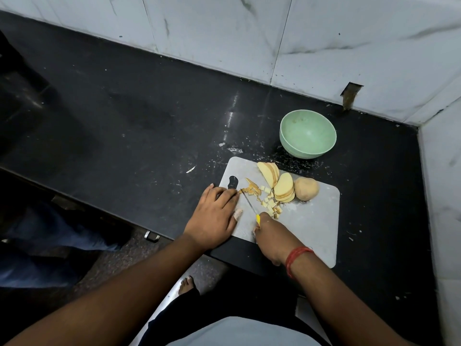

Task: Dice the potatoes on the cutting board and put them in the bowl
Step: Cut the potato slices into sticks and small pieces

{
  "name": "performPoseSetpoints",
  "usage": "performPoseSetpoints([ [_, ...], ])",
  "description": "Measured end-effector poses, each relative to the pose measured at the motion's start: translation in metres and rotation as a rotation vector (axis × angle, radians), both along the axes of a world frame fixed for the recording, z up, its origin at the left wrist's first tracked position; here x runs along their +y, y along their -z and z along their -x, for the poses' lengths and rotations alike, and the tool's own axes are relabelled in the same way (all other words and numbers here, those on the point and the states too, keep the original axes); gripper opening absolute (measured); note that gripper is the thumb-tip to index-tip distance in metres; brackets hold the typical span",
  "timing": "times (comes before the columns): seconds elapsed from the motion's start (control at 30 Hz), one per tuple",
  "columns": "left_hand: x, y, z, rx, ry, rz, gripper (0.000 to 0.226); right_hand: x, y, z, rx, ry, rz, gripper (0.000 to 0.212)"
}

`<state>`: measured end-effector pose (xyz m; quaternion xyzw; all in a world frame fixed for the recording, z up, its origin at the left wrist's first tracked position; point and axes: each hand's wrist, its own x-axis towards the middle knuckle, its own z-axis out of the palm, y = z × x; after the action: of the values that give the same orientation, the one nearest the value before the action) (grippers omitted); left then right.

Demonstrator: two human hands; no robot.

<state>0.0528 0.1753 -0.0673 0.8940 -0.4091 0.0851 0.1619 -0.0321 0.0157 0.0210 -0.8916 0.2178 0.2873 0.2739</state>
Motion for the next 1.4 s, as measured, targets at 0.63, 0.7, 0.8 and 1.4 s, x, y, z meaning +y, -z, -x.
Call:
performPoseSetpoints([
  [0.63, -0.002, -0.003, 0.002, -0.062, 0.061, -0.038, 0.049, -0.014, 0.011, 0.008, 0.022, -0.023, -0.031, 0.006],
  [0.7, -0.002, -0.003, 0.001, -0.053, 0.045, -0.053, 0.051, -0.014, 0.011, 0.011, 0.024, -0.023, -0.033, 0.006],
  [0.8, -0.002, -0.003, 0.001, -0.046, 0.045, -0.063, 0.052, -0.013, 0.006, 0.016, 0.058, -0.070, -0.026, 0.011],
  [1.4, -0.019, -0.011, 0.001, 0.087, 0.112, -0.075, 0.063, -0.038, -0.003, 0.030, -0.155, 0.451, -0.428, 0.007],
])
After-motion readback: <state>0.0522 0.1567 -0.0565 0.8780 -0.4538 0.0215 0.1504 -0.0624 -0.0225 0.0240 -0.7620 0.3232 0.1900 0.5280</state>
